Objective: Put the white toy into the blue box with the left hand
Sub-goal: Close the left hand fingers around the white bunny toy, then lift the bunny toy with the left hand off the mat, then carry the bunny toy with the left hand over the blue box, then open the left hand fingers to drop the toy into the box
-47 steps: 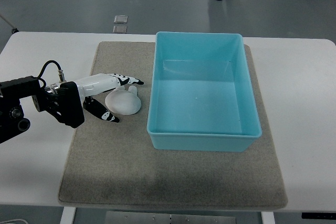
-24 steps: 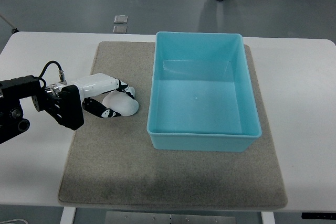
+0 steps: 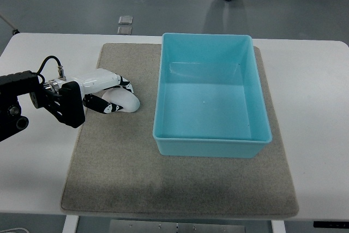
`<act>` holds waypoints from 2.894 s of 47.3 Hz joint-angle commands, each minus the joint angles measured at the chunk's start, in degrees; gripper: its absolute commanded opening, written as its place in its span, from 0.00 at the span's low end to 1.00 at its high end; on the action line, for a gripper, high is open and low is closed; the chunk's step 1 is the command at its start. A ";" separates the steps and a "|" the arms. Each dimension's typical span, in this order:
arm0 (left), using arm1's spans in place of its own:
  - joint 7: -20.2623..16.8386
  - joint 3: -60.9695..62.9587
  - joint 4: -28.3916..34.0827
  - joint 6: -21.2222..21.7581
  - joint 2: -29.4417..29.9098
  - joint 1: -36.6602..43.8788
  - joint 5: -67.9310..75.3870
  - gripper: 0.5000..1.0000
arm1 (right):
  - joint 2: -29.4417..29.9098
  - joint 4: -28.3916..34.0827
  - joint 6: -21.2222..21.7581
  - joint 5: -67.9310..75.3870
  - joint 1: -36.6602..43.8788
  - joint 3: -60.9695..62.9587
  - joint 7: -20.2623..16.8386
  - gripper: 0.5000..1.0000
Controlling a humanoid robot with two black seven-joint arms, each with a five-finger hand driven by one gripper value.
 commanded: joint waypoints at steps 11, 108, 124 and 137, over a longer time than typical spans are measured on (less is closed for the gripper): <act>-0.19 -0.60 0.47 -0.01 3.44 -3.85 -0.36 0.00 | 0.00 0.00 0.00 0.00 0.00 0.00 0.03 0.87; 0.17 9.77 11.27 -0.01 -24.33 -23.90 -0.27 0.00 | 0.00 0.00 0.00 0.00 0.00 0.00 0.03 0.87; 0.17 11.88 12.59 0.08 -25.91 -23.63 -1.07 0.26 | 0.00 0.00 0.00 0.00 0.00 0.00 -0.05 0.87; 0.17 11.88 12.42 1.57 -26.00 -23.72 -1.33 0.83 | 0.00 0.00 0.00 0.00 0.00 0.00 0.03 0.87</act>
